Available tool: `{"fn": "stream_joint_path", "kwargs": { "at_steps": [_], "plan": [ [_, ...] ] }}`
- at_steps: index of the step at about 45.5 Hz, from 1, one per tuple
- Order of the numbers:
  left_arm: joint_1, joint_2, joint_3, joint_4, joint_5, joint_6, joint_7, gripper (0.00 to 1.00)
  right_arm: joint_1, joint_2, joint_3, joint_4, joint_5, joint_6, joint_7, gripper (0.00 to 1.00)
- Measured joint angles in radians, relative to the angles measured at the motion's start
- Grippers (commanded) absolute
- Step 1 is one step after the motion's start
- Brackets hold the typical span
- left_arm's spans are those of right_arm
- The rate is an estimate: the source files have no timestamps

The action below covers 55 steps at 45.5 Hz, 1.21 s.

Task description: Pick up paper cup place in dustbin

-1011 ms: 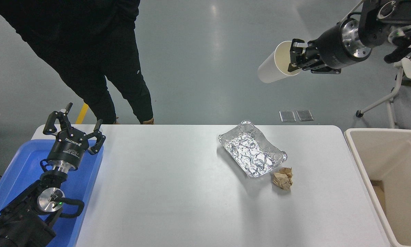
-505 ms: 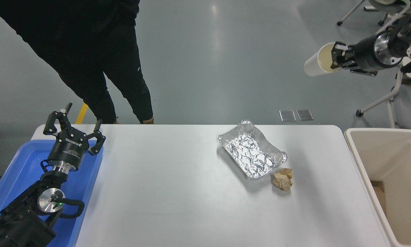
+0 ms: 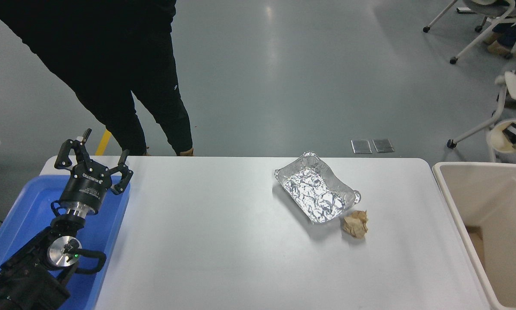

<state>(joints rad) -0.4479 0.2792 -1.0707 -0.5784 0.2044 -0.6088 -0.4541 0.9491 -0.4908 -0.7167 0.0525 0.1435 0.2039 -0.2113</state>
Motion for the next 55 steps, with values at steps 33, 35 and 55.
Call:
{"fn": "stream_joint_path", "kwargs": {
  "at_steps": [33, 35, 55],
  "plan": [
    [0.0, 0.0, 0.0, 0.0, 0.0, 0.0, 0.0, 0.98, -0.358, 0.061, 0.307, -0.03, 0.028, -0.176, -0.064, 0.0],
    [0.0, 0.0, 0.0, 0.0, 0.0, 0.0, 0.0, 0.98, -0.364, 0.067, 0.311, -0.03, 0.03, -0.179, -0.065, 0.0],
    [0.0, 0.0, -0.001, 0.0, 0.0, 0.0, 0.0, 0.98, -0.383, 0.089, 0.314, -0.029, 0.03, -0.2, -0.065, 1.0]
  ]
}}
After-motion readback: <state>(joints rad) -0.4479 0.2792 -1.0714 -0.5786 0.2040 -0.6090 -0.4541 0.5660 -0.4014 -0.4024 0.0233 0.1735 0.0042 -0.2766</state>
